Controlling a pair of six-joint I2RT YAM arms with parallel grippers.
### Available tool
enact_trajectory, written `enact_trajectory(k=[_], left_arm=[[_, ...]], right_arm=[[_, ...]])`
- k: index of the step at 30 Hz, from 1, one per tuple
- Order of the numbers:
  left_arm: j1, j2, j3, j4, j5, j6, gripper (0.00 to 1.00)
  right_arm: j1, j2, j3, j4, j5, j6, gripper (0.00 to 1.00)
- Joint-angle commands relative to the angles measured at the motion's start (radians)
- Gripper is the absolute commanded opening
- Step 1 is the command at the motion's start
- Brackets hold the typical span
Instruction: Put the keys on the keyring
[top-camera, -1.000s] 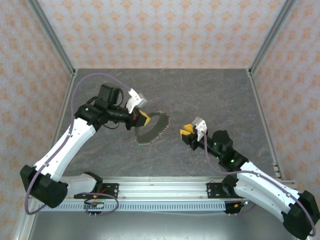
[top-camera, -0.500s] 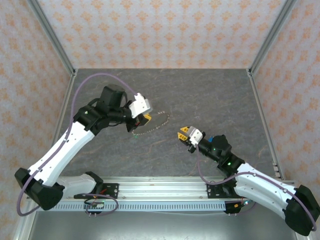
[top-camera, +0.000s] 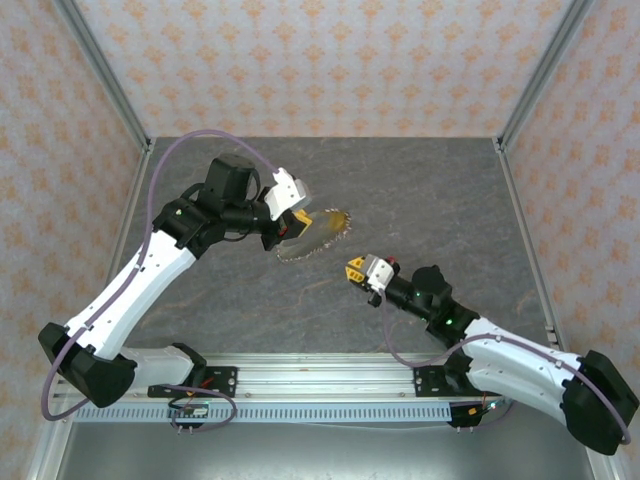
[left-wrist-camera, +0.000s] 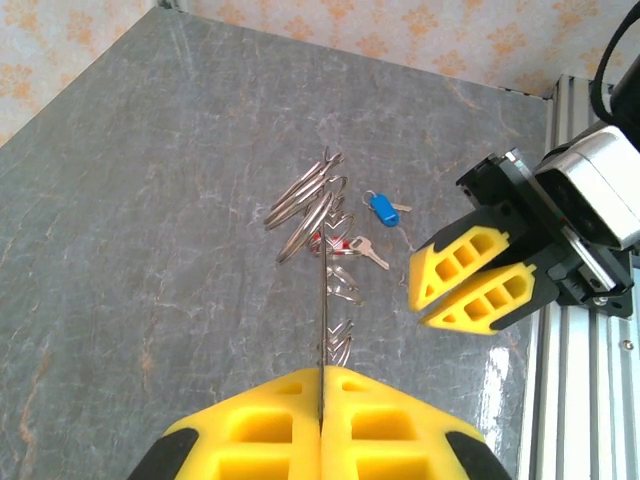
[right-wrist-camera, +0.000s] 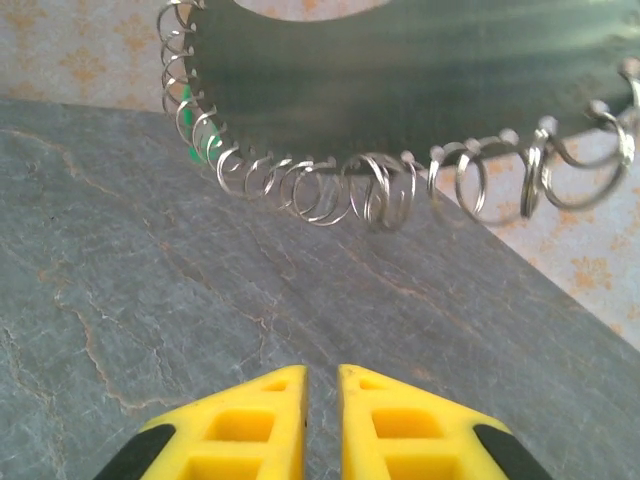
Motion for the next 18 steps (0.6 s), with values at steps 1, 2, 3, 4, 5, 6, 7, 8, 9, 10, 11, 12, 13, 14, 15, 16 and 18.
enact_trajectory(k=[1,2,3,4,5,6,7,8,9,10,11,12,13,14,15,16,18], left_arm=[[0.003,0.0,0.04,-0.018,0.046,0.014,0.0],[0.003,0.001,0.041,-0.025,0.05,0.014,0.0],[0.003,-0.001,0.04,-0.027,0.062,0.014,0.0],[0.003,-0.002,0.038,-0.024,0.067,0.014,0.0],[0.003,-0.005,0.036,-0.02,0.072,0.012,0.0],[0.003,-0.008,0.033,-0.018,0.072,0.011,0.0],[0.003,-0.009,0.035,-0.015,0.072,0.01,0.0],[0.003,-0.009,0.036,-0.014,0.069,0.011,0.0],[0.003,-0.008,0.039,-0.018,0.067,0.01,0.0],[0.003,-0.009,0.042,-0.02,0.066,0.008,0.0],[0.003,-0.006,0.045,-0.024,0.069,0.007,0.0],[0.003,-0.008,0.047,-0.029,0.071,0.009,0.0],[0.004,-0.01,0.048,-0.029,0.071,0.008,0.0],[0.003,-0.012,0.047,-0.03,0.071,0.006,0.0],[0.004,-0.015,0.045,-0.029,0.07,0.006,0.0],[0.003,-0.017,0.043,-0.025,0.071,0.005,0.0],[0.003,-0.017,0.039,-0.016,0.074,-0.005,0.0]], right_arm=[[0.026,0.022,0.033,0.152,0.001,-0.022,0.13],[0.031,0.033,0.033,0.178,0.015,-0.026,0.13],[0.033,0.042,0.036,0.189,0.02,-0.029,0.13],[0.035,0.048,0.042,0.19,0.017,-0.031,0.13],[0.035,0.057,0.052,0.183,0.008,-0.034,0.13],[0.035,0.068,0.063,0.179,0.0,-0.037,0.13],[0.035,0.079,0.069,0.184,-0.005,-0.037,0.13],[0.035,0.094,0.073,0.198,-0.012,-0.032,0.13],[0.035,0.109,0.074,0.218,-0.013,-0.028,0.13],[0.035,0.12,0.076,0.235,-0.01,-0.026,0.13],[0.035,0.134,0.075,0.255,-0.004,-0.023,0.13],[0.035,0.144,0.076,0.272,0.002,-0.02,0.13],[0.035,0.153,0.079,0.279,0.005,-0.019,0.14],[0.035,0.162,0.086,0.278,0.007,-0.021,0.14],[0.035,0.172,0.093,0.274,0.006,-0.024,0.15],[0.035,0.181,0.097,0.271,0.002,-0.027,0.15],[0.035,0.205,0.104,0.275,-0.001,-0.029,0.15]])
